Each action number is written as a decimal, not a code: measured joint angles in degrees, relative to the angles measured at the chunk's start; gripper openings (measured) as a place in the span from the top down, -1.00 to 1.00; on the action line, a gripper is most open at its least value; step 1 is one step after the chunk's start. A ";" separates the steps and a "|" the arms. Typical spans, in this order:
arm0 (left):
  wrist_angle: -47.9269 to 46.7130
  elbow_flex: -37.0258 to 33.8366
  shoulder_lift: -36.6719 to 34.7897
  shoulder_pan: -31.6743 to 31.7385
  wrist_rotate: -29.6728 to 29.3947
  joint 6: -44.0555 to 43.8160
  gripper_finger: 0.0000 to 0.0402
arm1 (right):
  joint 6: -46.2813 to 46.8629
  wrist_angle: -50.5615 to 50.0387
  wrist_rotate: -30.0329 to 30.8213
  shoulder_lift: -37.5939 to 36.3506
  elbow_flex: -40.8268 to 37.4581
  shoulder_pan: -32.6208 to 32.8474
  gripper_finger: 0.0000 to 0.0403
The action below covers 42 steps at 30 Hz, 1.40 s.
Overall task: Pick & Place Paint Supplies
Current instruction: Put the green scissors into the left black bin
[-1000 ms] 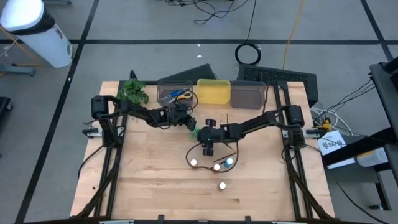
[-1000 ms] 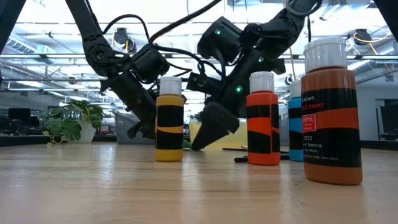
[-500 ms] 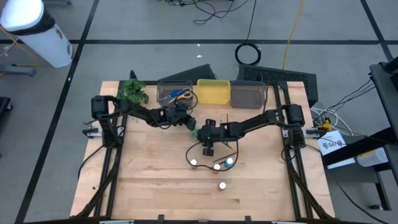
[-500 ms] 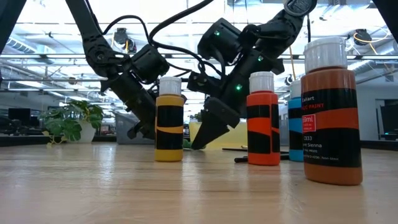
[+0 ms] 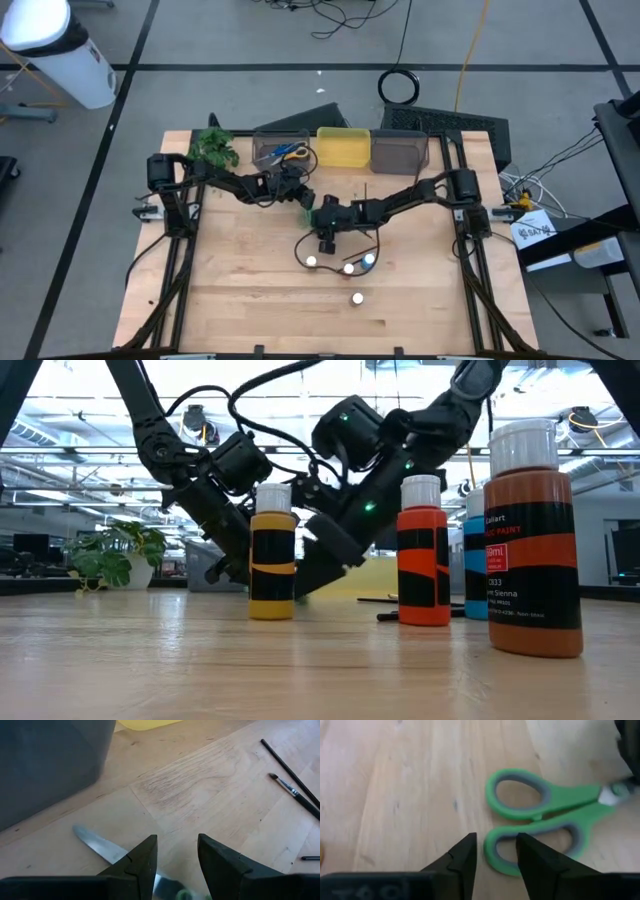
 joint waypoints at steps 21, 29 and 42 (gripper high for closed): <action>3.46 -0.20 -1.53 -0.07 1.72 10.02 0.23 | -10.29 0.76 -4.01 0.64 -0.13 -0.35 1.00; 1.56 -0.15 -14.80 -0.82 4.71 19.11 0.23 | -13.45 0.13 -1.48 -3.88 -0.45 2.23 0.99; -6.39 -0.11 -22.08 -6.61 1.05 27.04 0.23 | -8.72 0.15 1.79 -7.99 -0.29 4.16 1.00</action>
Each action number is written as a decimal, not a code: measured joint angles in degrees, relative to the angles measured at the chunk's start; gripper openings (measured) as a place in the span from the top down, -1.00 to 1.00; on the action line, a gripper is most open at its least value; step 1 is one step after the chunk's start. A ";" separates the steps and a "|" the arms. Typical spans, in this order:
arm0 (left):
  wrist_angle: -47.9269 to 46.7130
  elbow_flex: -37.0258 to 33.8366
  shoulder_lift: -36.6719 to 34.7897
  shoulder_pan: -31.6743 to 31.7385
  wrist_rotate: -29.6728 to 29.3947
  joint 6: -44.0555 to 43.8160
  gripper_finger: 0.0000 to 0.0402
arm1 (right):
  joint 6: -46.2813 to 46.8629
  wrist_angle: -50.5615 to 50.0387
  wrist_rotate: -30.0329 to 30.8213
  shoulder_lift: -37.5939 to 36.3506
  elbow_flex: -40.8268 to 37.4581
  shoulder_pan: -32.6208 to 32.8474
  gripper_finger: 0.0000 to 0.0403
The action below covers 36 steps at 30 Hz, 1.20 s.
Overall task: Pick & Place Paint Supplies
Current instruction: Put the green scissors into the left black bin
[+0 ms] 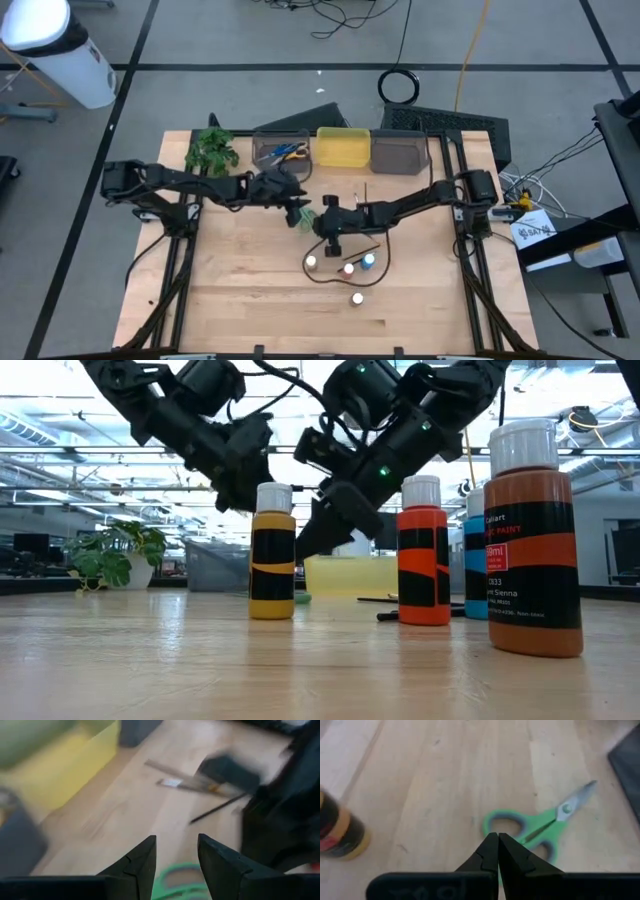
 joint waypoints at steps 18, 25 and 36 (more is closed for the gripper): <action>-11.08 0.50 17.21 7.16 -11.54 -8.95 0.23 | 0.01 -0.42 -0.11 -0.02 0.05 -1.21 1.00; -7.31 0.58 19.78 8.12 -12.19 -9.82 0.23 | -1.04 -1.38 0.12 -0.04 0.05 -1.28 0.90; -6.18 0.35 19.85 7.96 -11.14 -9.79 0.23 | 14.53 -3.45 15.96 -0.09 0.07 -3.93 0.24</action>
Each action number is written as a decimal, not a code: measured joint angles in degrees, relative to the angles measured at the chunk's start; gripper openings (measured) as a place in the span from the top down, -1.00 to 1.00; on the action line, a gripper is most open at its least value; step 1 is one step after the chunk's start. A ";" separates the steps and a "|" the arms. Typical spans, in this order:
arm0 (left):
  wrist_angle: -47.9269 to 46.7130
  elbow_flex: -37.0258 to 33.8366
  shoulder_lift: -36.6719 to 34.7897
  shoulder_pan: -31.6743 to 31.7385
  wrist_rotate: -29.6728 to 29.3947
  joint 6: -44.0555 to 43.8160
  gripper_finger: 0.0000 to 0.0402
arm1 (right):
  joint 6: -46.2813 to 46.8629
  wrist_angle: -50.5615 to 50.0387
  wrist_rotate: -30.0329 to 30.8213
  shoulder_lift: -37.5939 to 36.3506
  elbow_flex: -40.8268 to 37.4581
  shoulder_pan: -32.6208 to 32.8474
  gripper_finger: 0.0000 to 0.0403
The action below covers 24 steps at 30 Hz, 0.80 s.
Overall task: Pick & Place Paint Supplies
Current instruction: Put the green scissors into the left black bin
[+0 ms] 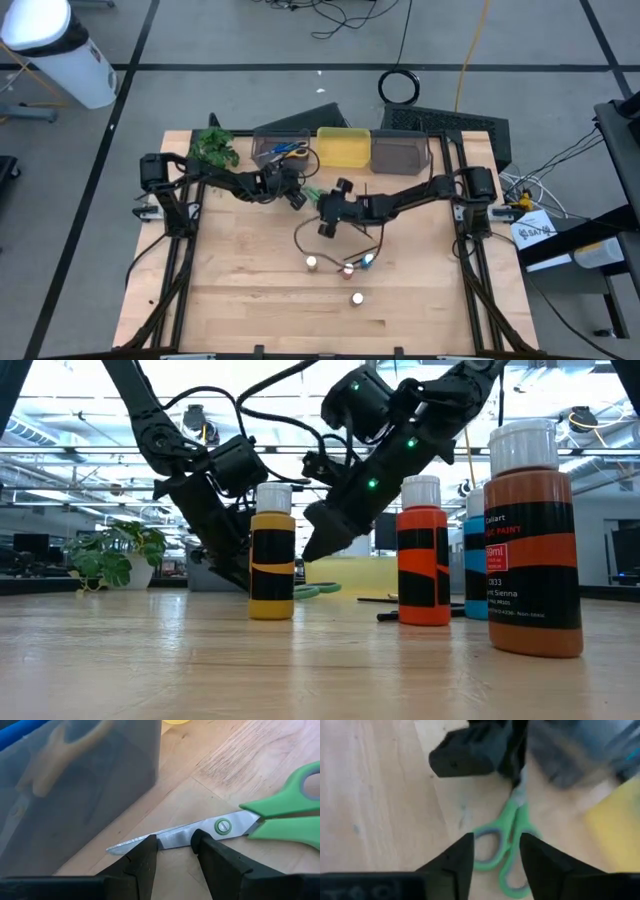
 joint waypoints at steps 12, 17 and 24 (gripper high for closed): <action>0.34 0.00 0.01 -0.11 0.09 0.11 0.23 | 12.85 -2.76 -20.77 -1.12 -2.61 -9.05 0.12; 0.89 -0.02 0.04 -0.20 0.85 0.19 0.23 | 13.39 -2.51 -20.77 -1.99 -3.79 -9.67 0.14; 1.40 -0.09 0.09 -0.50 1.20 0.36 0.23 | 12.70 -6.96 -17.92 -8.21 -5.30 -9.15 0.14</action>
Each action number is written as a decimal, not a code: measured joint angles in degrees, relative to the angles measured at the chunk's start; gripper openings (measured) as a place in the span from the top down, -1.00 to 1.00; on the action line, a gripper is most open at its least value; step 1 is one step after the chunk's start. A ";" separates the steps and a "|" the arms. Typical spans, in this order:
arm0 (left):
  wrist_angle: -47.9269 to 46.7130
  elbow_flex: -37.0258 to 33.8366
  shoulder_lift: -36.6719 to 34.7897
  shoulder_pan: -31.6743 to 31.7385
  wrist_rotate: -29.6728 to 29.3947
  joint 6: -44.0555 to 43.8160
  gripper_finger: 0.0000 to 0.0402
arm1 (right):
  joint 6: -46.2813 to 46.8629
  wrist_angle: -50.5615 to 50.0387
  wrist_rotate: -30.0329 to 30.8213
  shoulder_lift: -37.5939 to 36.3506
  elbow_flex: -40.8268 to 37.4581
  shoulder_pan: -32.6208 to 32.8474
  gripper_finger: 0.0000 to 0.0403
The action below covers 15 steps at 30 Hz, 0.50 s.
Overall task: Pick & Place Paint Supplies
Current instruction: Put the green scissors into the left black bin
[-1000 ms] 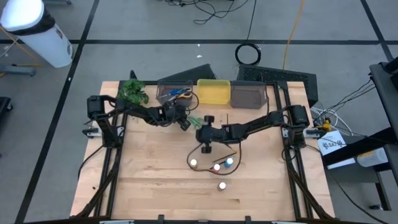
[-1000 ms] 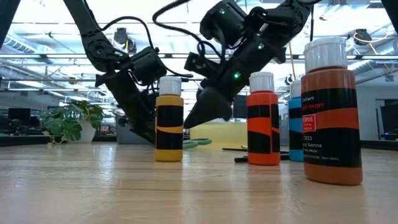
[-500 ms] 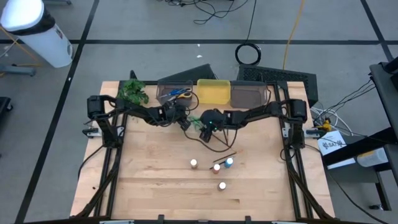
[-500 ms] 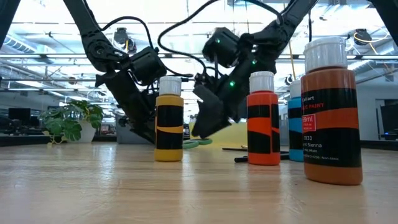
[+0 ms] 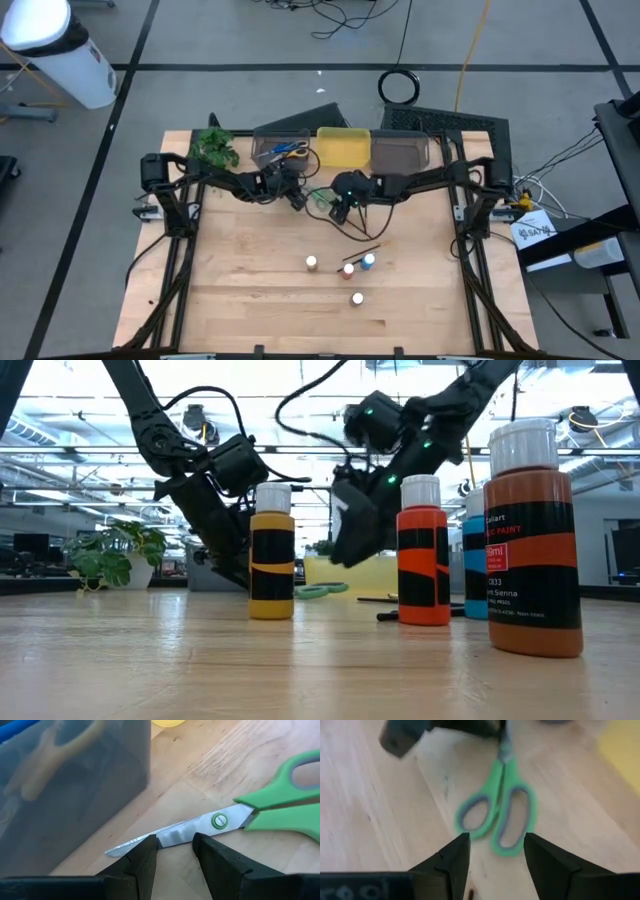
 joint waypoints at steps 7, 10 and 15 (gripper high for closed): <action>0.11 0.00 0.00 -0.11 0.13 -0.11 0.23 | 5.25 6.79 4.64 -2.73 -8.06 -0.42 0.16; 0.16 0.00 0.02 -0.11 0.16 0.04 0.23 | 7.67 11.75 1.10 -3.30 -10.67 -1.00 0.16; 0.99 -0.05 0.03 -0.12 1.00 0.36 0.23 | 9.35 14.33 -1.26 -3.13 -12.20 -1.53 0.16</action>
